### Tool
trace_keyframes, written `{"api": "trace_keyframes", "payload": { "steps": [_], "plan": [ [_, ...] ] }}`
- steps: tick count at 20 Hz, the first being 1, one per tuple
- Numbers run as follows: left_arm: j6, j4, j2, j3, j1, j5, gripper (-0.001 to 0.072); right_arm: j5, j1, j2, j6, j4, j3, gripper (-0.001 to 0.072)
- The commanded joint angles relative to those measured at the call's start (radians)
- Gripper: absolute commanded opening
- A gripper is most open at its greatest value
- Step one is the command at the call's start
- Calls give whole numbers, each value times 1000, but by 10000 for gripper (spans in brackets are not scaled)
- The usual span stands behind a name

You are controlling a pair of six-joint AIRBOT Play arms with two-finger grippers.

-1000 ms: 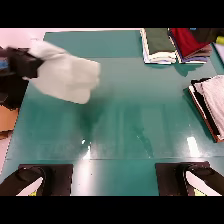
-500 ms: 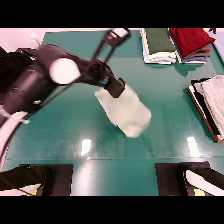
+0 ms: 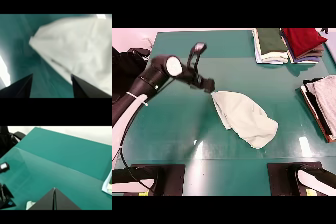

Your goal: Fold the shirts.

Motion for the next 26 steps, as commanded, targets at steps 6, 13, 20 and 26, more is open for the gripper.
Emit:
{"api": "trace_keyframes", "payload": {
  "steps": [6,13,20,26],
  "plan": [
    [116,-306,-6,-344,-69,206,562,19,21,-27,0,1,2,20],
    [116,-368,-68,-341,-160,293,497,18,63,-31,0,0,2,20],
    [115,-200,-31,-276,-99,214,23,196,-25,4,31,-51,-99,20],
    [124,-159,58,-247,46,186,23,183,-232,204,52,-196,-822,178]
  ]
}}
